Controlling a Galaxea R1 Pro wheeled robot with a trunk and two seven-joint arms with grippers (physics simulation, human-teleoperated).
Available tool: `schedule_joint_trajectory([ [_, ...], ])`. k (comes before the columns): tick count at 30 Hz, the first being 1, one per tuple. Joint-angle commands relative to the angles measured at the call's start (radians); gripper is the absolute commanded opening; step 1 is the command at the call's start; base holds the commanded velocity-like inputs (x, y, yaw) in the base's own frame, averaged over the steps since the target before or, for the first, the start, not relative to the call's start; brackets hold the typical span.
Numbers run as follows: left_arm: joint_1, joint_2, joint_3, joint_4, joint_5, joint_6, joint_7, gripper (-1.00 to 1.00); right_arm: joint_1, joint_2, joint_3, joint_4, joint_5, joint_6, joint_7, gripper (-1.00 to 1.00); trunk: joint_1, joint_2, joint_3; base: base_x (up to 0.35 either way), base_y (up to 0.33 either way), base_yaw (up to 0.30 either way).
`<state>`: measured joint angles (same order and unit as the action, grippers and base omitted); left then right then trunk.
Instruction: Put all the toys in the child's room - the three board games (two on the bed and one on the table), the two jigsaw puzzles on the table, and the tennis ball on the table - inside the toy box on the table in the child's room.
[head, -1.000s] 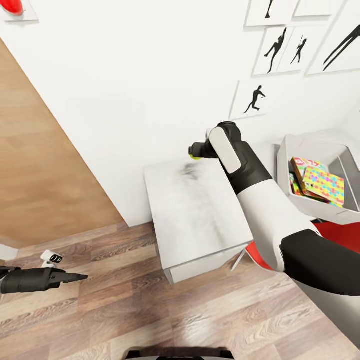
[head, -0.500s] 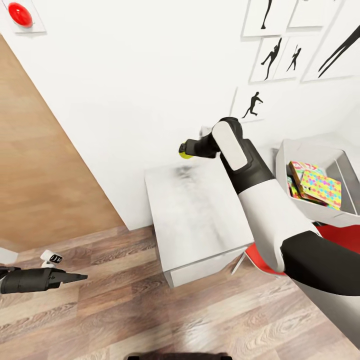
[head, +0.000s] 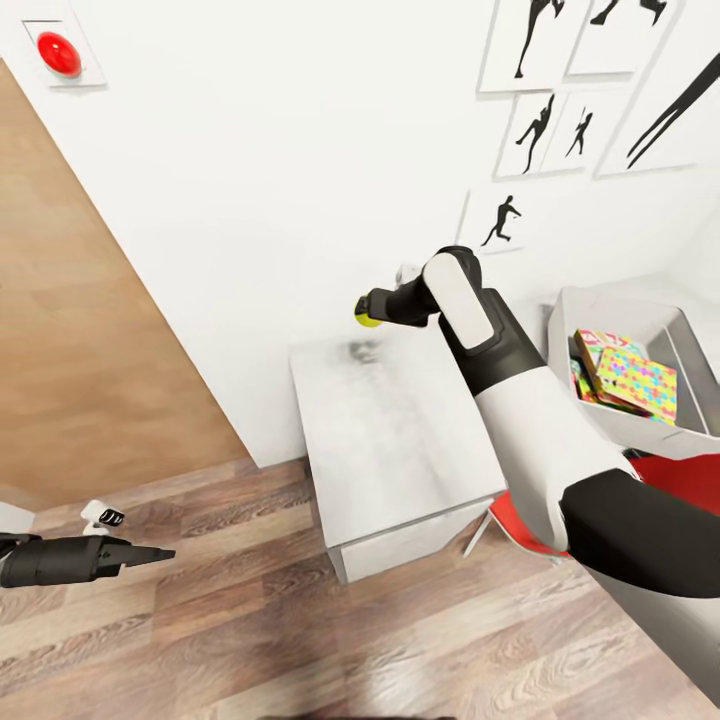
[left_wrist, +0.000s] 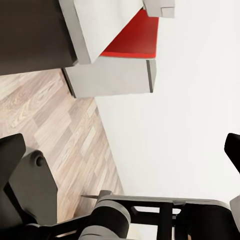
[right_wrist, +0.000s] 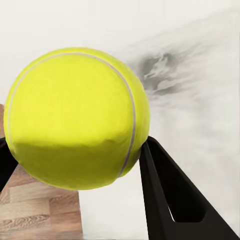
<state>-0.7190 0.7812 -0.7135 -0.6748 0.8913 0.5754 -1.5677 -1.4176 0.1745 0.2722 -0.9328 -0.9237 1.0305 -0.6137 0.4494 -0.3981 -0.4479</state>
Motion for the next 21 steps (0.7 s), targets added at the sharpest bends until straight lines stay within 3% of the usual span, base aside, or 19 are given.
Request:
schedule_joint_trajectory([
  [1,-0.002,0.001,-0.007,0.0,0.006,0.011,-0.003,1.0,0.011,0.0,0.001,-0.001,-0.012,0.0,-0.014,-1.0,0.001,-0.002,0.0,0.0,0.0,0.0],
  [21,-0.002,-0.002,-0.007,0.0,0.005,0.013,-0.003,1.0,0.077,0.0,-0.02,0.001,-0.013,0.002,-0.014,-1.0,0.001,-0.002,0.033,0.0,0.0,0.0],
])
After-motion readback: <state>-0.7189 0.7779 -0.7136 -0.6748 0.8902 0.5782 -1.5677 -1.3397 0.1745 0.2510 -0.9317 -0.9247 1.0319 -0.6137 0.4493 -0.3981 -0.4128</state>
